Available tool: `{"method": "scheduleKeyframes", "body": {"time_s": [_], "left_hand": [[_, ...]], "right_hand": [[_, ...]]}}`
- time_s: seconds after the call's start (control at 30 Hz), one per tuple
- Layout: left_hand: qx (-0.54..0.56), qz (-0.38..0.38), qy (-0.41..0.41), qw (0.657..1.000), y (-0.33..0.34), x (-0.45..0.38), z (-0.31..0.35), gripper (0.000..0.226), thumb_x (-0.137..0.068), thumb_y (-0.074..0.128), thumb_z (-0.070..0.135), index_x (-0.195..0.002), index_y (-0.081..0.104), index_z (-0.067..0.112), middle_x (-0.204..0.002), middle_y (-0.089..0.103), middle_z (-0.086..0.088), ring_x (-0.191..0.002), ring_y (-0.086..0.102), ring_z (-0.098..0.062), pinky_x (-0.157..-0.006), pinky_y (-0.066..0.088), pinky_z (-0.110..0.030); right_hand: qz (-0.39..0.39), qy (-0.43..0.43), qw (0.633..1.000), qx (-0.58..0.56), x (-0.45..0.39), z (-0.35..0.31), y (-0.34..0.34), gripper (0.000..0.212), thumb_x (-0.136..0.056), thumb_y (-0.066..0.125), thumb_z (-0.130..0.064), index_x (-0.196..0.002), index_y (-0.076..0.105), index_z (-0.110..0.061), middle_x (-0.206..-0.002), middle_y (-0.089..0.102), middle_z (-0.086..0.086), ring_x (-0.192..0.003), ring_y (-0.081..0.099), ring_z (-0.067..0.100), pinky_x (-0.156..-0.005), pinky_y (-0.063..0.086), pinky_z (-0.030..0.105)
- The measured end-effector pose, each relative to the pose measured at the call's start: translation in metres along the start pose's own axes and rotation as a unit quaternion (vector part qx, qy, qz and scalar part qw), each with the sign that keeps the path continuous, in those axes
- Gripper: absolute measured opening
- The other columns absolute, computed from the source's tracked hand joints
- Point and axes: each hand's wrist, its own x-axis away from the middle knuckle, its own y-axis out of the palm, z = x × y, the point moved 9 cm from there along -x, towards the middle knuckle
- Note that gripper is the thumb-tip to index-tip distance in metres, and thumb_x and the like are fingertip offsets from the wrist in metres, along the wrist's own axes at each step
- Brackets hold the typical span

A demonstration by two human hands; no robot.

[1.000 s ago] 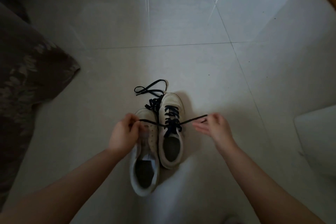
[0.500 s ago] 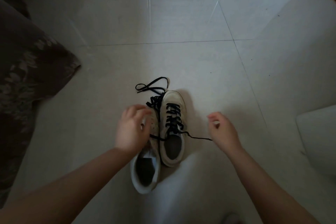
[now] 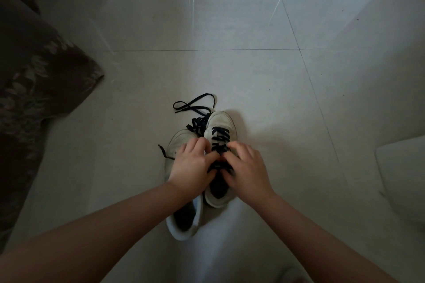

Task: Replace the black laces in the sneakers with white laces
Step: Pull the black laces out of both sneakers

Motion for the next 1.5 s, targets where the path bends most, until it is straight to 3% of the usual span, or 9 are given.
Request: {"method": "scheduleKeyframes", "body": {"time_s": [0.23, 0.4, 0.57, 0.8, 0.93, 1.1, 1.23, 1.4, 1.5], "left_hand": [[-0.022, -0.01, -0.009, 1.0, -0.001, 0.001, 0.004, 0.033, -0.07, 0.043, 0.038, -0.087, 0.068, 0.026, -0.084, 0.052, -0.001, -0.078, 0.053, -0.022, -0.062, 0.043, -0.032], [0.035, -0.048, -0.04, 0.997, 0.004, -0.001, -0.006, 0.03, -0.074, 0.062, 0.036, -0.101, 0.068, 0.025, -0.098, 0.05, -0.005, -0.094, 0.05, -0.026, -0.073, 0.04, -0.034], [0.022, -0.107, -0.068, 0.992, 0.009, -0.008, -0.009, 0.029, -0.081, 0.059, 0.046, -0.102, 0.062, 0.027, -0.108, 0.041, 0.002, -0.109, 0.035, -0.018, -0.084, 0.031, -0.029], [0.364, -0.07, -0.205, 0.906, 0.002, -0.005, -0.044, 0.029, -0.079, 0.072, 0.014, -0.058, 0.053, 0.011, -0.074, 0.044, 0.002, -0.074, 0.045, -0.009, -0.069, 0.035, -0.02], [0.315, -0.045, -0.254, 0.913, -0.001, 0.009, -0.068, 0.027, -0.084, 0.064, 0.011, -0.063, 0.059, -0.005, -0.066, 0.05, -0.01, -0.061, 0.046, -0.016, -0.054, 0.035, -0.02], [0.215, -0.05, -0.335, 0.916, 0.009, 0.023, -0.097, 0.032, -0.085, 0.061, 0.024, -0.056, 0.054, 0.013, -0.062, 0.05, -0.005, -0.065, 0.055, -0.028, -0.059, 0.041, -0.029], [0.196, -0.061, -0.423, 0.882, 0.014, 0.04, -0.122, 0.03, -0.083, 0.059, 0.035, -0.063, 0.055, 0.012, -0.065, 0.057, -0.005, -0.08, 0.061, -0.031, -0.072, 0.045, -0.032], [0.073, 0.02, -0.332, 0.94, -0.019, 0.034, -0.101, 0.048, -0.074, 0.07, 0.028, -0.118, 0.055, 0.017, -0.12, 0.047, -0.01, -0.117, 0.04, -0.033, -0.095, 0.034, -0.043], [0.068, 0.05, -0.141, 0.986, -0.025, 0.016, -0.055, 0.033, -0.076, 0.055, 0.039, -0.101, 0.069, 0.023, -0.107, 0.06, -0.002, -0.11, 0.05, -0.031, -0.085, 0.043, -0.043]], "right_hand": [[0.011, 0.004, 0.998, 0.06, -0.001, -0.004, -0.005, 0.021, -0.073, 0.055, -0.035, -0.081, 0.065, -0.018, -0.108, 0.063, 0.002, -0.101, 0.059, 0.024, -0.081, 0.037, 0.036], [-0.024, 0.135, 0.968, -0.208, -0.005, 0.02, 0.006, 0.009, -0.071, 0.067, -0.02, -0.074, 0.066, -0.011, -0.12, 0.057, 0.007, -0.113, 0.052, 0.023, -0.092, 0.033, 0.022], [-0.077, 0.06, 0.979, -0.18, -0.003, 0.014, 0.008, 0.028, -0.064, 0.049, -0.041, -0.065, 0.058, -0.015, -0.12, 0.057, 0.005, -0.111, 0.05, 0.021, -0.09, 0.036, 0.024], [0.032, 0.239, 0.904, -0.354, 0.008, 0.069, -0.02, 0.022, -0.082, 0.062, 0.0, -0.072, 0.062, -0.02, -0.094, 0.06, 0.004, -0.078, 0.057, -0.004, -0.068, 0.04, 0.004], [-0.025, 0.361, 0.878, -0.313, 0.033, 0.104, 0.005, 0.021, -0.086, 0.062, -0.015, -0.073, 0.06, 0.001, -0.066, 0.054, 0.008, -0.063, 0.05, 0.018, -0.059, 0.041, 0.027], [-0.044, 0.463, 0.835, -0.293, 0.058, 0.137, 0.035, 0.03, -0.083, 0.059, -0.029, -0.078, 0.064, 0.0, -0.082, 0.068, 0.019, -0.083, 0.065, 0.034, -0.077, 0.053, 0.05], [0.0, 0.519, 0.81, -0.273, 0.069, 0.148, 0.02, 0.023, -0.083, 0.064, -0.023, -0.098, 0.06, -0.006, -0.1, 0.066, 0.011, -0.096, 0.062, 0.03, -0.089, 0.05, 0.045], [0.077, 0.23, 0.946, -0.214, 0.016, 0.087, -0.025, 0.027, -0.082, 0.066, -0.015, -0.108, 0.062, -0.012, -0.107, 0.057, 0.003, -0.1, 0.056, 0.02, -0.086, 0.049, 0.04], [-0.018, 0.051, 0.98, -0.194, -0.018, 0.025, -0.021, 0.011, -0.084, 0.062, -0.023, -0.093, 0.068, -0.018, -0.098, 0.058, -0.005, -0.096, 0.055, 0.013, -0.079, 0.048, 0.03]]}}
